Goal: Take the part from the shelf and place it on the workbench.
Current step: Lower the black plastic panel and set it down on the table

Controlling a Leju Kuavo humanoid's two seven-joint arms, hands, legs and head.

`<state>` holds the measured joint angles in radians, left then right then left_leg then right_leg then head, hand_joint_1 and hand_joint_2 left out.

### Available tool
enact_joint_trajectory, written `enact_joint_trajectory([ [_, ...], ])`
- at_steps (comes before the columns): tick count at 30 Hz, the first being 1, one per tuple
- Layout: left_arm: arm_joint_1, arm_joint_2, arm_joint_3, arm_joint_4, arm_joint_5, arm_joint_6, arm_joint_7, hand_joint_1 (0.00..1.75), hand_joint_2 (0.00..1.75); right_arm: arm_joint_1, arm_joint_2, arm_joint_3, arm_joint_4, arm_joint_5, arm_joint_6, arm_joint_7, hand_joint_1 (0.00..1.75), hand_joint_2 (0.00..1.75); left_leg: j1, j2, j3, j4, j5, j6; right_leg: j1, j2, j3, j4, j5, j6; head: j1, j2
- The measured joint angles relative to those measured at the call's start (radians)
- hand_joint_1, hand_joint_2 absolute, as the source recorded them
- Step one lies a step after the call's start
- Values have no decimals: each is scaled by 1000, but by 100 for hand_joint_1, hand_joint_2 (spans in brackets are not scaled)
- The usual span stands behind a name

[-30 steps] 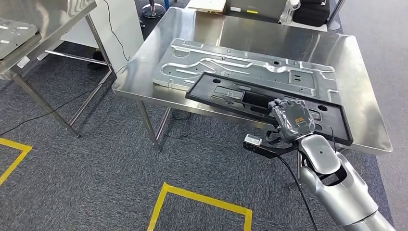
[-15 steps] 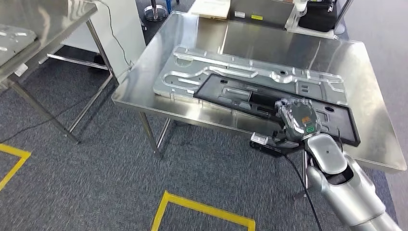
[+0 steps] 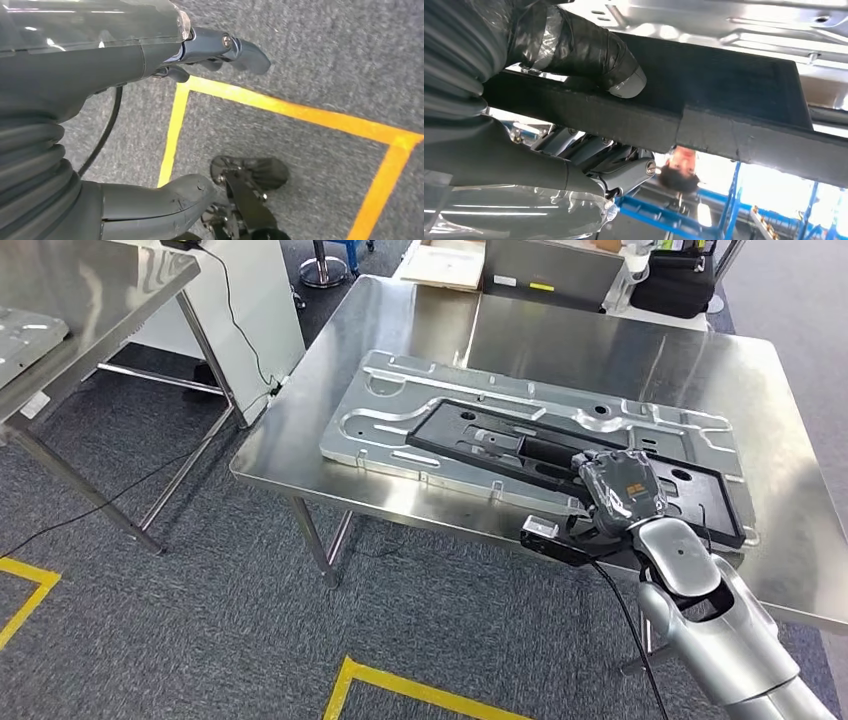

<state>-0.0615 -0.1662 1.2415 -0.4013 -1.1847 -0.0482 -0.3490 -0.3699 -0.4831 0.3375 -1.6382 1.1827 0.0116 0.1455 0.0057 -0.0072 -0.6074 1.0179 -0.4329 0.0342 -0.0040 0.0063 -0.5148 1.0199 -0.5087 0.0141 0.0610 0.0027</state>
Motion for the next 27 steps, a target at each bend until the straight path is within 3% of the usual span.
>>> enact_joint_trajectory([
  [2, 1, -1, 0, 0, 2, 0, 0, 0, 175, 2, 0, -8, 5, -6, 0, 0, 175, 175, 4, -1, 18, -8, -4, 11, -2, -1, -34, 67, -5, 9, 0, 0],
  [5, 0, 0, 0, 0, 6, 2, 1, 0, 175, 8, 0, -15, 15, -13, 0, 0, 175, 175, 4, -1, 39, -13, -23, 17, -8, -2, -156, 238, -67, 21, 1, 0],
  [6, 1, 0, 0, 0, 7, 2, 1, 0, 175, 12, 0, -15, 19, -14, 1, 0, 175, 175, 4, -2, 47, -13, -31, 17, -9, -2, -187, 265, -84, 23, 1, 0],
  [7, 2, 0, 0, 0, 8, 3, 2, 0, 175, 17, 0, -15, 24, -15, 1, -1, 175, 175, 4, -3, 58, -13, -40, 16, -10, -2, -202, 261, -83, 24, 1, 0],
  [8, 3, 0, 0, 0, 8, 3, 2, 0, 175, 20, 1, -16, 28, -17, 1, -1, 175, 175, 4, -3, 70, -13, -50, 15, -10, -3, -200, 224, -58, 23, 1, 0],
  [11, 2, -1, -2, 0, 10, 3, 3, 0, 175, 22, 1, -17, 39, -22, 3, -3, 175, 175, 3, -5, 106, -13, -80, 4, -4, -6, -154, 46, 76, 8, 1, 0],
  [12, 0, -1, -3, 0, 11, 3, 3, 0, 175, 21, 2, -17, 43, -24, 3, -4, 175, 175, 3, -5, 111, -15, -89, -2, 0, -7, -144, 14, 99, 1, 1, 0],
  [15, -2, -1, -7, 0, 12, 5, 4, 0, 175, 21, 3, -20, 51, -26, 4, -8, 175, 175, 2, -3, 126, -9, -98, -22, 6, -4, -124, -3, 96, -20, 0, 0],
  [17, -5, 0, -10, 0, 14, 7, 4, 0, 175, 18, 5, -22, 55, -27, 4, -10, 175, 175, 2, -1, 106, 50, -102, -29, 1, -4, -101, -9, 86, -34, 0, 0],
  [20, -8, -1, -14, 0, 19, 9, 5, 0, 175, 17, 10, -21, 65, -32, 4, -12, 175, 175, 4, 1, -12, 228, -162, -37, 3, -5, -73, -11, 62, -46, 0, 0],
  [22, -3, -1, -16, 0, 20, 11, 5, 0, 175, 21, 14, -20, 72, -35, 4, -13, 175, 175, 4, 1, -70, 268, -192, -37, 7, -3, -51, -10, 44, -47, 0, 0],
  [23, -1, -1, -16, 0, 21, 13, 5, 0, 175, 22, 16, -20, 74, -38, 4, -13, 175, 175, 3, 1, -78, 242, -177, -32, 9, -2, -38, -10, 34, -47, 0, 0],
  [24, 1, 0, -17, 0, 22, 15, 3, 0, 175, 23, 18, -20, 77, -40, 3, -14, 175, 175, 1, 1, -73, 189, -136, -25, 11, -2, -24, -10, 24, -46, 0, 0],
  [25, 2, 0, -18, 0, 23, 18, 2, 0, 175, 23, 19, -20, 80, -42, 3, -14, 175, 175, -4, 1, -64, 122, -72, -16, 12, -1, -13, -10, 14, -45, 0, 0],
  [27, 2, 1, -19, 0, 24, 24, -1, 0, 175, 24, 21, -20, 86, -45, 2, -14, 175, 175, -12, 0, -49, 28, 17, -3, 14, 0, 1, -8, -3, -38, 0, 0],
])
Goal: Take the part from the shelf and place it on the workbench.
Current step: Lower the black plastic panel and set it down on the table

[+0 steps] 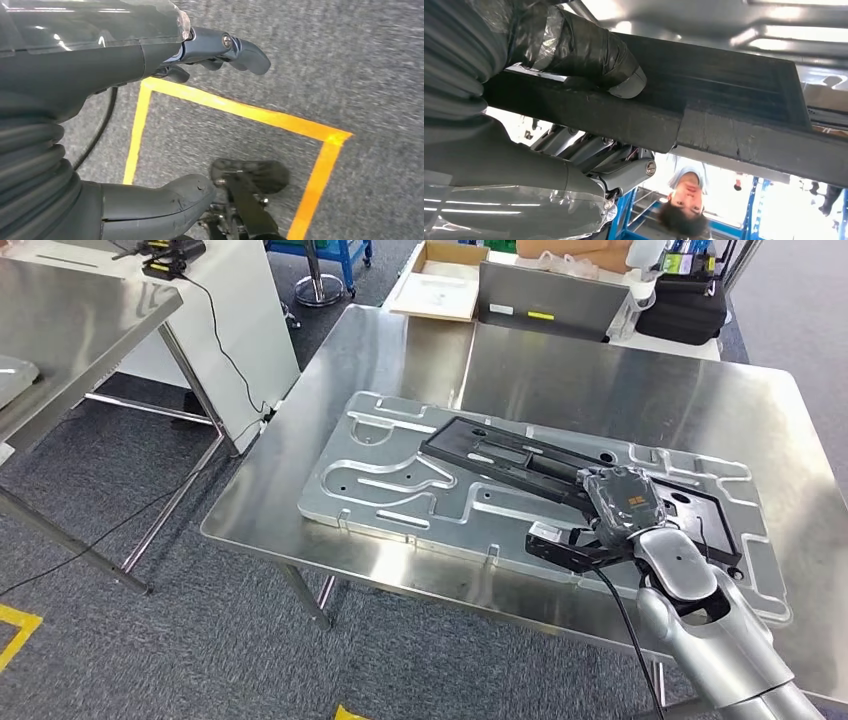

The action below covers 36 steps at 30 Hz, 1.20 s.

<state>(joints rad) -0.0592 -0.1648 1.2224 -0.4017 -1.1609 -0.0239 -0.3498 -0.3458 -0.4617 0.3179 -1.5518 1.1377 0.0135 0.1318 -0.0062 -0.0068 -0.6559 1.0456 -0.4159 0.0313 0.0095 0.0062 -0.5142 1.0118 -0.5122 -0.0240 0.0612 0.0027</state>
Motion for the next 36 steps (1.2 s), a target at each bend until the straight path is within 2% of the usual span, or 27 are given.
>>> enact_joint_trajectory([
  [1, 0, 0, -2, 0, -2, 6, 1, 0, 131, 2, 1, -1, 3, -1, -1, 0, 131, 131, -3, 0, 3, -17, 19, 4, -1, 1, 1, 0, -6, 5, 0, 0],
  [4, -1, -1, -9, -1, -13, 29, 6, 0, 0, 9, 3, -6, 8, -2, -4, -4, 0, 0, 0, 0, 17, -32, 19, 12, -3, 0, 7, 0, -23, 23, 0, 0],
  [6, -2, -2, -17, -3, -17, 32, 8, 0, 0, 9, 4, -13, 9, -2, -8, -5, 0, 0, 8, 1, 34, -49, 17, 19, -5, 0, -15, 55, -56, 35, 0, 0],
  [8, -4, -1, -22, -3, -10, 21, 9, 0, 0, 10, 4, -18, 12, -2, -11, -7, 0, 0, 9, 2, 45, -54, 10, 23, -16, -1, -89, 183, -107, 49, 0, 0],
  [9, -4, -1, -22, -3, -4, 14, 10, 0, 0, 13, 4, -19, 15, -3, -12, -8, 0, 0, 10, 1, 48, -53, 6, 23, -22, -1, -129, 241, -120, 55, 1, 0],
  [10, -4, -1, -23, -3, 1, 8, 10, 0, 0, 16, 4, -19, 17, -3, -12, -10, 0, 0, 11, 1, 52, -53, 1, 22, -28, -1, -157, 271, -114, 62, 0, 0],
  [11, -2, -2, -23, -3, 3, 5, 10, 0, 0, 18, 4, -19, 20, -4, -12, -12, 0, 0, 13, 1, 57, -51, -4, 19, -34, -2, -165, 260, -86, 67, 0, 0],
  [12, -1, -2, -23, -3, 4, 3, 10, 0, 0, 19, 4, -19, 21, -4, -13, -13, 0, 0, 16, 0, 62, -48, -10, 15, -38, -3, -153, 213, -43, 72, 1, 0],
  [13, -1, -3, -23, -3, 5, 2, 10, 0, 0, 19, 4, -20, 23, -4, -14, -14, 0, 0, 18, 0, 67, -45, -16, 10, -42, -5, -129, 142, 4, 76, 1, 0],
  [14, -1, -3, -23, -3, 6, 1, 10, 0, 0, 19, 4, -21, 24, -5, -16, -15, 0, 0, 18, -1, 70, -40, -23, 3, -42, -6, -103, 78, 36, 77, 1, 0],
  [15, -1, -3, -23, -3, 6, -1, 10, 0, 0, 18, 4, -22, 25, -6, -17, -15, 0, 0, 18, -1, 71, -36, -27, -3, -40, -6, -86, 34, 53, 74, 0, 0],
  [16, -2, -3, -24, -3, 7, -3, 9, 0, 0, 18, 4, -23, 25, -7, -18, -16, 0, 0, 17, -2, 72, -34, -30, -9, -38, -5, -77, 13, 57, 68, 0, 0],
  [18, -1, -3, -24, -3, 12, -8, 7, 0, 0, 19, 5, -23, 26, -8, -19, -18, 0, 0, 16, -2, 72, -33, -29, -20, -33, -2, -79, 13, 56, 51, 0, 0],
  [20, -1, -3, -24, -3, 19, -14, 1, 0, 0, 20, 5, -23, 27, -10, -20, -19, 0, 0, 18, -1, 66, -14, -48, -29, -35, -4, -78, 8, 63, 35, 0, 0],
  [21, -1, -3, -24, -3, 23, -19, -2, 0, 0, 19, 5, -23, 27, -11, -21, -19, 0, 0, 19, 0, 54, 18, -75, -32, -36, -5, -79, 4, 67, 27, 0, 0],
  [23, -1, -3, -24, -3, 28, -27, -9, 0, 0, 20, 5, -24, 27, -13, -23, -19, 0, 0, 20, 1, 5, 140, -151, -36, -33, -9, -85, 3, 72, 16, 0, 0],
  [24, 0, -3, -24, -3, 30, -29, -10, 0, 0, 21, 5, -24, 28, -14, -23, -19, 0, 0, 20, 1, -20, 205, -182, -37, -30, -10, -91, 5, 75, 13, 0, 0],
  [25, 1, -2, -24, -3, 31, -30, -12, 0, 0, 23, 5, -24, 29, -14, -23, -19, 0, 0, 20, 1, -33, 246, -197, -38, -28, -11, -97, 7, 77, 12, 0, 0],
  [26, 2, -2, -24, -3, 31, -31, -12, 0, 0, 24, 5, -24, 30, -14, -23, -19, 0, 0, 20, 1, -27, 249, -193, -36, -26, -11, -103, 11, 79, 12, 0, 0],
  [27, 2, -2, -24, -3, 32, -31, -12, 0, 0, 25, 5, -24, 31, -14, -24, -19, 0, 0, 20, 1, -2, 212, -172, -34, -26, -11, -108, 15, 81, 14, 0, 0],
  [29, -1, -2, -24, -3, 33, -32, -12, 0, 0, 25, 5, -26, 31, -14, -24, -20, 0, 0, 19, 1, 80, 75, -123, -26, -24, -10, -117, 23, 85, 20, 0, 0],
  [30, -2, -2, -24, -3, 34, -33, -13, 0, 0, 25, 5, -28, 31, -14, -25, -20, 0, 0, 17, 0, 109, 22, -108, -22, -23, -10, -120, 26, 88, 24, 0, 0],
  [31, -3, -2, -24, -3, 34, -33, -13, 0, 0, 25, 5, -29, 31, -14, -26, -20, 0, 0, 15, 0, 124, -9, -101, -18, -22, -10, -122, 28, 91, 30, 0, 0],
  [34, -3, -2, -24, -2, 34, -34, -13, 0, 0, 24, 5, -34, 31, -14, -29, -20, 0, 0, 12, 1, 119, -23, -82, -1, -24, -8, -127, 24, 105, 52, 0, 0],
  [35, -3, -2, -24, -2, 34, -35, -13, 0, 0, 25, 4, -35, 31, -14, -30, -20, 0, 0, 13, 3, 115, -28, -71, 7, -26, -7, -132, 30, 94, 59, 0, 0],
  [36, -4, -2, -24, -2, 34, -36, -13, 0, 0, 24, 4, -37, 31, -14, -30, -20, 0, 0, 15, 5, 108, -34, -59, 15, -27, -6, -142, 52, 68, 64, 1, 0],
])
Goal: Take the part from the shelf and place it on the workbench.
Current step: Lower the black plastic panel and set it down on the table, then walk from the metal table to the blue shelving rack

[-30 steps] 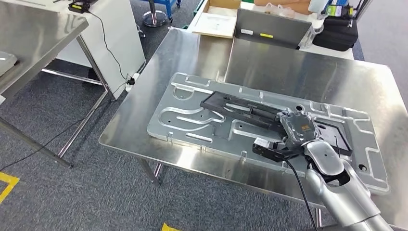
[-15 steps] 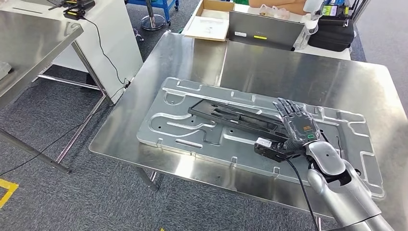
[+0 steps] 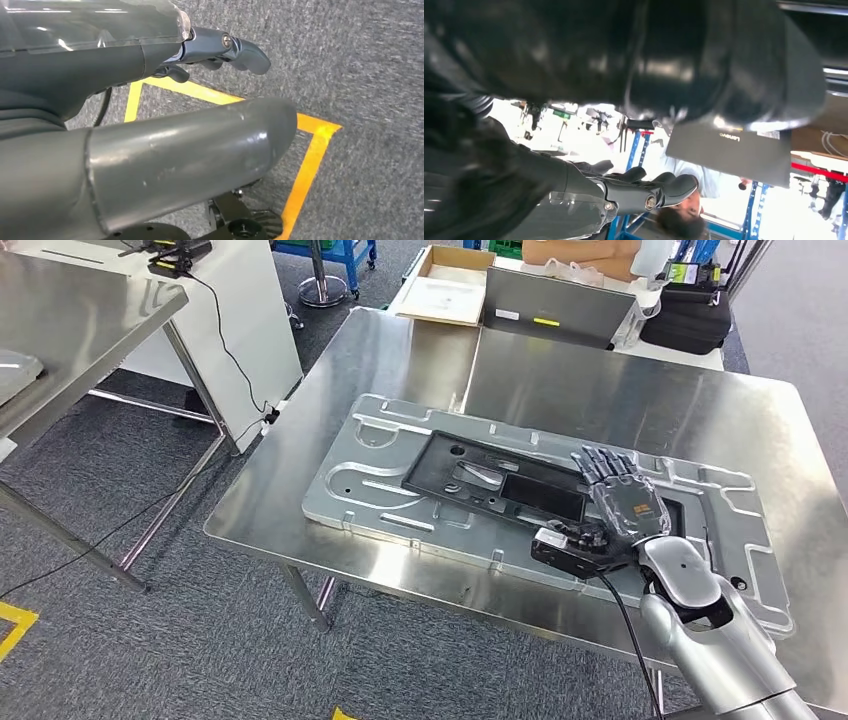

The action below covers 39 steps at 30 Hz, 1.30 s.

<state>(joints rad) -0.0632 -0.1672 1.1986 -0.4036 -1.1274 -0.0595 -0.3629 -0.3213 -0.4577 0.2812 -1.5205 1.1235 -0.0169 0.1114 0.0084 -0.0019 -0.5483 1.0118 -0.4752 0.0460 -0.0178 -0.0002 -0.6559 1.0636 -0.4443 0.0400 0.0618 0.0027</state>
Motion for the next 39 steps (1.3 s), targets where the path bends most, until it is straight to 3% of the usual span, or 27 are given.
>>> enact_joint_trajectory([
  [3, -1, 1, 0, 0, 0, -1, 0, 0, 0, 1, -1, -3, 1, 0, -1, -1, 0, 0, 0, 4, -33, -3, 28, 10, -4, 0, -49, 165, -133, 12, 0, 0],
  [4, -1, 1, 0, 0, 0, -1, 0, 0, 0, 3, -1, -3, 1, 0, -1, -1, 0, 0, -1, 4, -45, -1, 36, 9, -4, 0, -56, 214, -155, 14, 0, 0],
  [5, -1, 1, 0, 0, 0, -1, 0, 0, 0, 4, 0, -3, 2, 0, -1, -1, 0, 0, -2, 4, -57, 1, 43, 9, -5, 0, -48, 233, -157, 15, 0, 0],
  [6, -1, 1, 0, 0, 0, -1, 1, 0, 0, 5, 0, -3, 2, 0, -1, -1, 0, 0, -2, 4, -67, 4, 49, 7, -5, 0, -22, 214, -141, 14, 0, 0],
  [7, -1, 1, 0, 1, 0, -2, 1, 0, 0, 5, -1, -3, 2, 0, -1, -1, 0, 0, -3, 4, -76, 6, 55, 5, -4, 0, 23, 160, -116, 12, 0, 0],
  [9, -2, 1, -1, 1, 0, -3, 1, 0, 0, 3, -1, -4, 1, 0, -1, -1, 0, 0, -4, 4, -88, 10, 66, -2, 0, 0, 121, 17, -88, 1, 0, 0],
  [11, -2, 0, -1, 3, 0, -4, 1, 0, 0, 1, -1, -5, 0, 0, -3, -1, 0, 0, -4, 3, -91, 8, 80, -14, 8, 1, 164, -58, -85, -14, -1, 0],
  [14, -1, 1, -2, 5, 0, -5, 1, 0, 0, -1, -1, -5, 0, 0, -3, -1, 0, 0, -4, 2, -97, 6, 87, -34, 8, -2, 154, -72, -61, -37, 0, 0],
  [16, -1, 2, -2, 7, 0, -7, 2, 0, 0, -1, 0, -5, -1, 0, -3, -1, 0, 0, -3, 0, -121, 61, 23, -42, 3, -6, 135, -81, -35, -54, -1, 0],
  [18, -1, 3, -2, 9, 0, -9, 2, 0, 0, 1, 0, -5, -1, 0, -3, -1, 0, 0, 1, 0, -156, 183, -77, -49, 5, -8, 107, -79, -13, -62, -1, 0],
  [19, -2, 3, -2, 9, 0, -9, 3, 0, 0, 3, 0, -5, -1, 0, -3, -1, 0, 0, 2, 0, -167, 244, -105, -52, 6, -8, 92, -76, -3, -61, -1, 0],
  [20, -2, 3, -2, 9, 0, -10, 3, 0, 0, 5, 0, -5, -1, 0, -4, -1, 0, 0, 2, 0, -167, 284, -110, -54, 6, -8, 76, -72, 6, -60, -1, 0],
  [21, -2, 4, -2, 10, 0, -10, 3, 0, 0, 7, 1, -5, -1, 0, -4, -1, 0, 0, 2, 0, -151, 291, -94, -55, 6, -8, 60, -67, 15, -58, -1, 0],
  [22, -2, 4, -2, 10, 0, -10, 3, 0, 0, 8, 1, -5, -1, 0, -5, -1, 0, 0, 3, 0, -121, 268, -68, -54, 6, -8, 44, -61, 22, -55, -1, 0],
  [23, -2, 5, -3, 10, 0, -10, 4, 0, 0, 9, 1, -5, -1, 0, -5, -1, 0, 0, 3, 0, -72, 209, -44, -52, 6, -8, 30, -55, 29, -52, -1, 0],
  [25, -6, 7, -4, 10, 0, -10, 4, 0, 0, 11, 1, -5, -4, 2, -10, -1, 0, 0, 1, -1, 27, 70, -45, -44, 7, -8, 10, -43, 42, -42, -1, 0],
  [26, -8, 8, -5, 10, 0, -10, 5, 0, 0, 13, 1, -5, -7, 4, -14, 0, 0, 0, -1, -2, 57, 20, -54, -38, 8, -9, 5, -39, 48, -37, 0, 0],
  [27, -9, 8, -5, 11, 0, -10, 5, 0, 0, 15, 1, -5, -9, 6, -20, 0, 0, 0, -4, -3, 66, -2, -61, -32, 9, -9, 3, -39, 56, -30, -1, 0],
  [29, -9, 9, -5, 14, 1, -10, 6, 0, 0, 24, 1, -5, -11, 12, -33, 0, 0, 0, -5, -2, 55, -10, -44, -16, 6, -9, 1, -42, 67, -17, -1, 0],
  [30, -9, 9, -5, 16, 2, -10, 7, 0, 0, 32, 1, -5, -14, 15, -41, 0, 0, 0, -4, 0, 47, -12, -32, -7, 5, -8, -5, -33, 51, -12, -1, 0],
  [32, -9, 9, -5, 17, 3, -10, 8, 0, 0, 50, 2, -5, -21, 23, -59, 1, 0, 0, -1, 4, 23, -16, -6, 8, 2, -5, -30, 35, -36, -5, -1, 0],
  [34, -8, 10, -5, 18, 4, -10, 9, 0, 0, 67, 5, -5, -33, 33, -82, 1, 0, 0, -4, 5, -9, -15, 19, 14, 2, -4, -59, 160, -134, 0, -1, 0],
  [35, -8, 10, -5, 18, 4, -10, 9, 0, 0, 78, 8, -5, -41, 40, -95, 2, 0, 0, -5, 6, -26, -13, 31, 14, 1, -4, -64, 212, -152, 2, -1, 0],
  [36, -7, 10, -5, 18, 5, -10, 9, 0, 0, 92, 12, -5, -50, 46, -109, 2, 0, 0, -6, 6, -43, -11, 42, 13, 1, -4, -55, 240, -145, 2, -1, 0],
  [37, -6, 10, -5, 18, 6, -10, 10, 0, 0, 109, 18, -5, -60, 53, -122, 2, 0, 0, -6, 6, -59, -8, 52, 11, 2, -4, -29, 232, -120, 1, -1, 0],
  [39, -4, 9, -5, 18, 8, -10, 10, 0, 0, 146, 31, -6, -88, 65, -149, 1, 0, 0, -6, 5, -84, 0, 68, 6, 2, -4, 68, 121, -75, -6, -1, 0],
])
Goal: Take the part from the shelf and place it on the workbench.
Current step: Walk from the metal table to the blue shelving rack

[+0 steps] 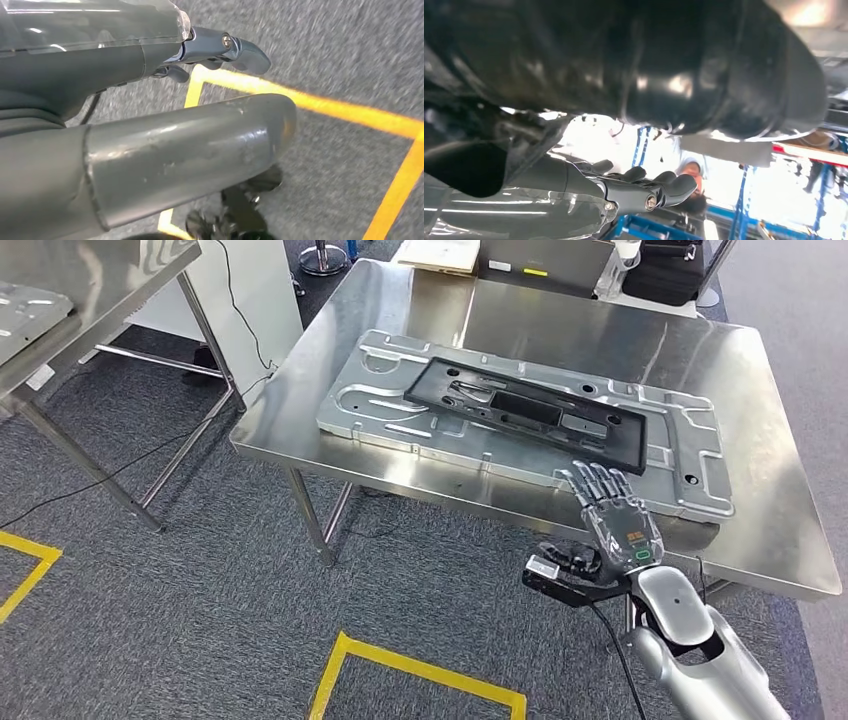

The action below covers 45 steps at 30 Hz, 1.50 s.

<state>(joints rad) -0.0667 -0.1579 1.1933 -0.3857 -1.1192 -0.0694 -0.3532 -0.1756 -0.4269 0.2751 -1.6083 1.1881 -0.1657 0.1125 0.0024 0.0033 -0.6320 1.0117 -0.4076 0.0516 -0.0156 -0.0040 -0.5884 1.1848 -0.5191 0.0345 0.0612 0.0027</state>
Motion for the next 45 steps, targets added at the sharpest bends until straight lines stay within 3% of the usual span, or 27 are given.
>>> enact_joint_trajectory([
  [2, 3, -1, 0, 0, 5, 0, 0, 0, 0, 40, 17, -3, -32, 4, -29, -5, 0, 0, -1, -1, -12, 5, 14, -10, 5, 0, 98, -141, -12, -11, 0, 0],
  [3, 4, -2, 0, 0, 9, 0, 0, 0, 0, 65, 28, -5, -49, 1, -47, -10, 0, 0, -1, -2, -13, 4, 21, -17, 9, 0, 125, -186, -25, -16, -1, 0],
  [6, 11, -2, 2, 0, 19, 1, -2, 0, 0, 140, 67, -12, -89, -28, -95, -31, 0, 0, 2, -3, -15, 1, 32, -38, 12, 0, 122, -208, -9, -36, -1, 0],
  [8, 17, -2, 3, 0, 24, 2, -3, 0, 0, 188, 98, -16, -106, -60, -121, -45, 0, 0, 4, -4, -30, 45, -33, -49, 8, -2, 101, -213, 17, -50, -1, 0],
  [10, 21, -3, 5, 0, 29, 3, -5, 0, 0, 247, 133, -28, -119, -116, -150, -62, 0, 0, 7, -4, -54, 154, -143, -55, 9, -6, 72, -212, 39, -58, -2, 0],
  [11, 23, -4, 7, 0, 32, 3, -7, 0, 0, 280, 152, -36, -123, -161, -163, -74, 0, 0, 8, -4, -62, 216, -177, -57, 10, -8, 56, -209, 50, -59, -2, 0],
  [12, 25, -4, 10, 0, 36, 4, -8, 0, 0, 312, 171, -43, -124, -214, -174, -90, 0, 0, 8, -4, -61, 262, -182, -57, 12, -10, 37, -204, 61, -60, -2, 0],
  [13, 27, -4, 14, 0, 39, 5, -9, 0, 0, 340, 189, -50, -124, -266, -182, -104, 0, 0, 8, -4, -47, 282, -163, -57, 13, -11, 17, -198, 72, -59, -2, 0],
  [15, 29, -5, 24, -2, 46, 6, -11, 0, 0, 391, 235, -72, -116, -365, -186, -126, 0, 0, 8, -5, 32, 219, -109, -51, 14, -10, -23, -183, 91, -55, -2, 0],
  [18, 29, -9, 36, -6, 51, 6, -13, 0, 0, 455, 313, -129, -56, -495, -174, -180, 0, 0, 4, -12, 184, 13, -143, -36, 18, -9, -51, -167, 114, -43, -2, 0],
  [20, 31, -13, 47, -7, 51, 7, -14, 0, 0, 487, 368, -182, 26, -570, -164, -243, 0, 0, -1, -12, 206, -40, -156, -23, 19, -9, -53, -170, 134, -31, -1, 0],
  [22, 32, -18, 61, -7, 53, 10, -15, 0, 0, 507, 423, -251, 121, -593, -144, -296, 0, 0, 2, -5, 187, -43, -132, -6, 15, -3, -63, -160, 117, -20, -1, 0],
  [23, 32, -20, 67, -7, 55, 13, -16, 0, 0, 514, 452, -296, 170, -587, -128, -313, 0, 0, 3, -1, 172, -46, -117, 2, 13, -1, -74, -133, 76, -15, -1, 0],
  [25, 32, -22, 78, -7, 60, 24, -21, 0, 0, 520, 512, -396, 263, -562, -95, -328, 0, 0, 4, 4, 136, -46, -89, 11, 9, 2, -98, -27, -43, -6, -1, 0],
  [26, 32, -24, 82, -7, 64, 33, -24, 0, 0, 520, 541, -445, 303, -547, -78, -327, 0, 0, 3, 5, 118, -44, -75, 12, 8, 2, -105, 36, -83, -3, -1, 0],
  [27, 31, -25, 87, -7, 67, 42, -26, 0, 0, 519, 569, -495, 340, -531, -59, -323, 0, 0, 2, 7, 100, -42, -62, 11, 8, 2, -105, 85, -94, -2, -1, 0],
  [29, 26, -29, 95, -5, 74, 62, -29, 0, 0, 514, 622, -592, 404, -513, -14, -297, 0, 0, 1, 9, 63, -31, -40, 7, 8, 2, -63, 103, -47, -2, -1, 0],
  [31, 19, -32, 100, -1, 77, 74, -31, 0, 0, 503, 666, -681, 458, -526, 29, -245, 0, 0, 0, 10, 31, -17, -22, -1, 10, 2, 48, -11, -8, -9, -1, 0],
  [33, 13, -34, 102, 5, 79, 81, -32, 0, 0, 483, 698, -749, 516, -554, 49, -183, 0, 0, -2, 11, 13, -7, -5, -11, 14, 2, 160, -168, -34, -22, -1, 0],
  [34, 10, -35, 102, 7, 79, 85, -32, 0, 0, 471, 711, -776, 548, -562, 50, -155, 0, 0, -1, 11, 9, -6, 5, -18, 18, 2, 188, -214, -49, -28, -1, 0],
  [36, 5, -33, 103, 13, 79, 92, -31, 0, 0, 448, 733, -827, 622, -553, 43, -91, 0, 0, 1, 11, 1, -8, 22, -32, 19, -2, 185, -238, -45, -41, -1, 0],
  [37, 2, -32, 103, 15, 78, 97, -30, 0, 0, 438, 742, -849, 658, -540, 40, -57, 0, 0, 2, 8, -6, -1, 12, -38, 18, -5, 175, -241, -34, -50, -1, 0],
  [39, -1, -29, 102, 22, 73, 105, -25, 0, 0, 418, 756, -885, 730, -501, 42, 10, 0, 0, 6, 4, -29, 57, -65, -48, 13, -15, 151, -245, -12, -64, -2, 0],
  [41, -4, -27, 101, 29, 67, 114, -16, 0, 0, 400, 762, -908, 798, -455, 57, 52, 0, 0, 10, 3, -57, 173, -154, -59, 14, -26, 124, -242, 9, -69, -2, 0],
  [42, -6, -25, 100, 33, 65, 119, -12, 0, 0, 390, 763, -917, 831, -436, 66, 64, 0, 0, 11, 3, -64, 229, -168, -63, 15, -33, 109, -239, 18, -69, -2, 0],
  [44, -10, -21, 99, 38, 64, 128, -7, 0, 0, 372, 764, -936, 890, -408, 82, 65, 0, 0, 12, 5, -41, 264, -126, -67, 16, -51, 79, -227, 31, -65, -2, 0],
  [45, -11, -19, 98, 41, 66, 131, -6, 0, 0, 364, 764, -946, 914, -399, 90, 57, 0, 0, 12, 10, -2, 227, -96, -67, 15, -60, 66, -218, 34, -63, -2, 0],
])
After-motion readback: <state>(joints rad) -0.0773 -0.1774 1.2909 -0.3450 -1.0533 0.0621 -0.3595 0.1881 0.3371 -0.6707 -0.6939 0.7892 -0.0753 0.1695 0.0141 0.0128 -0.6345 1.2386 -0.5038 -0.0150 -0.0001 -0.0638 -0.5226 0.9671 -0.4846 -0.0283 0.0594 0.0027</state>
